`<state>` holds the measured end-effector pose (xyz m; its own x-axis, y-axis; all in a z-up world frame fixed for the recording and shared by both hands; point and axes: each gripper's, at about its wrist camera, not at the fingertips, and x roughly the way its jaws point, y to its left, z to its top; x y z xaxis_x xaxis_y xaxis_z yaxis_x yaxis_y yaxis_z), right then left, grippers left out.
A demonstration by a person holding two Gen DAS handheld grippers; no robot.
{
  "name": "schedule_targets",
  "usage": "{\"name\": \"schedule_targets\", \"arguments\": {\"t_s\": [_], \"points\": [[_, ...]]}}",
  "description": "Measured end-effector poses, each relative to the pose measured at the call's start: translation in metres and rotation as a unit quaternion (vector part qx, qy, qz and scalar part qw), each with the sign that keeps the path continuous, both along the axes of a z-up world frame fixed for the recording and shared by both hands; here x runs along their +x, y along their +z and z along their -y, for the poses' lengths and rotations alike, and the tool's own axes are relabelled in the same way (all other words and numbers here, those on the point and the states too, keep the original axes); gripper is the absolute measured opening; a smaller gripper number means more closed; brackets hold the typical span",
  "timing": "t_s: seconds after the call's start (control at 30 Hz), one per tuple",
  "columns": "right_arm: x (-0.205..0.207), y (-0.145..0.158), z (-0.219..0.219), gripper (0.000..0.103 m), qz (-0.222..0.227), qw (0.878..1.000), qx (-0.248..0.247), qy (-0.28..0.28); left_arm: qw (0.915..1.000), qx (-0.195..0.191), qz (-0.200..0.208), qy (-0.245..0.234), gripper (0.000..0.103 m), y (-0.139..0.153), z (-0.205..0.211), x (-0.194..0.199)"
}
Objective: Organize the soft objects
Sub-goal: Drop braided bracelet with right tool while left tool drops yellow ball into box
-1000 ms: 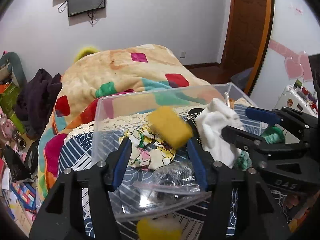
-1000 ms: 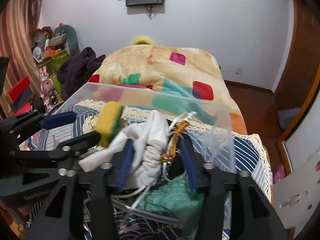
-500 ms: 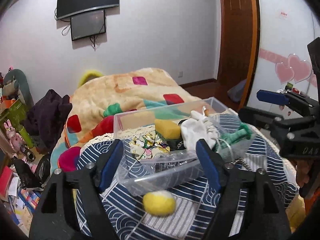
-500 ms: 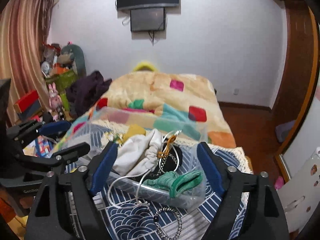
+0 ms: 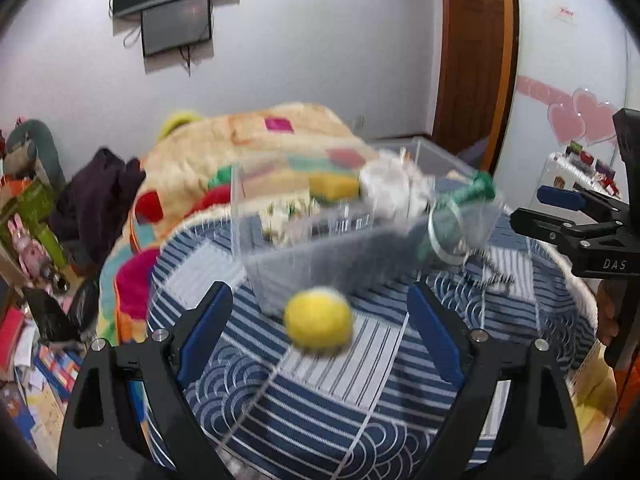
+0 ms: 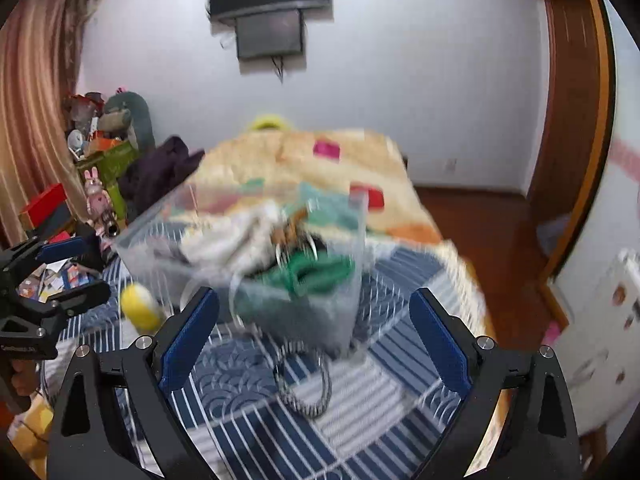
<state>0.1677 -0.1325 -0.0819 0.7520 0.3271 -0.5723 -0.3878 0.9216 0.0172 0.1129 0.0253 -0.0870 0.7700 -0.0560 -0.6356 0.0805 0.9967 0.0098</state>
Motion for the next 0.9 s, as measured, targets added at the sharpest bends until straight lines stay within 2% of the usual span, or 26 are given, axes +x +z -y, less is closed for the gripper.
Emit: {"name": "schedule_targets", "arguments": {"t_s": [0.13, 0.3, 0.33, 0.37, 0.4, 0.5, 0.63, 0.73, 0.83, 0.9], "points": [[0.004, -0.025, 0.003, 0.095, -0.037, 0.999, 0.003, -0.009, 0.9993, -0.006, -0.034, 0.012, 0.090, -0.024, -0.003, 0.007], [0.002, -0.049, 0.005, 0.094, -0.076, 0.997, -0.005, -0.016, 0.9984, -0.019, -0.046, 0.026, 0.089, -0.036, -0.008, 0.015], [0.002, -0.053, 0.005, 0.091, -0.084, 0.996, -0.005, -0.015, 0.9985, -0.012, -0.044, 0.031, 0.089, -0.037, -0.006, 0.016], [0.001, -0.056, 0.007, 0.088, -0.089, 0.996, -0.005, -0.014, 0.9984, -0.007, -0.045, 0.035, 0.083, -0.039, -0.005, 0.017], [0.002, -0.058, 0.006, 0.081, -0.096, 0.995, -0.006, -0.012, 0.9983, -0.006, -0.048, 0.034, 0.077, -0.041, -0.004, 0.018], [0.005, -0.063, 0.006, 0.065, -0.115, 0.993, -0.004, -0.010, 0.9984, -0.010, -0.047, 0.029, 0.072, -0.042, -0.002, 0.018], [0.001, -0.066, 0.003, 0.044, -0.114, 0.993, -0.015, -0.007, 0.9984, -0.018, -0.049, 0.024, 0.062, -0.043, -0.004, 0.017], [-0.004, -0.066, 0.001, 0.029, -0.104, 0.994, -0.028, -0.001, 0.9976, -0.030, -0.060, 0.017, 0.046, -0.046, -0.005, 0.020], [-0.008, -0.065, 0.004, 0.018, -0.100, 0.995, -0.023, 0.001, 0.9975, -0.039, -0.057, 0.015, 0.043, -0.045, -0.007, 0.018], [-0.012, -0.066, 0.005, 0.014, -0.098, 0.995, -0.020, 0.000, 0.9978, -0.042, -0.050, 0.011, 0.042, -0.044, -0.007, 0.017]]}}
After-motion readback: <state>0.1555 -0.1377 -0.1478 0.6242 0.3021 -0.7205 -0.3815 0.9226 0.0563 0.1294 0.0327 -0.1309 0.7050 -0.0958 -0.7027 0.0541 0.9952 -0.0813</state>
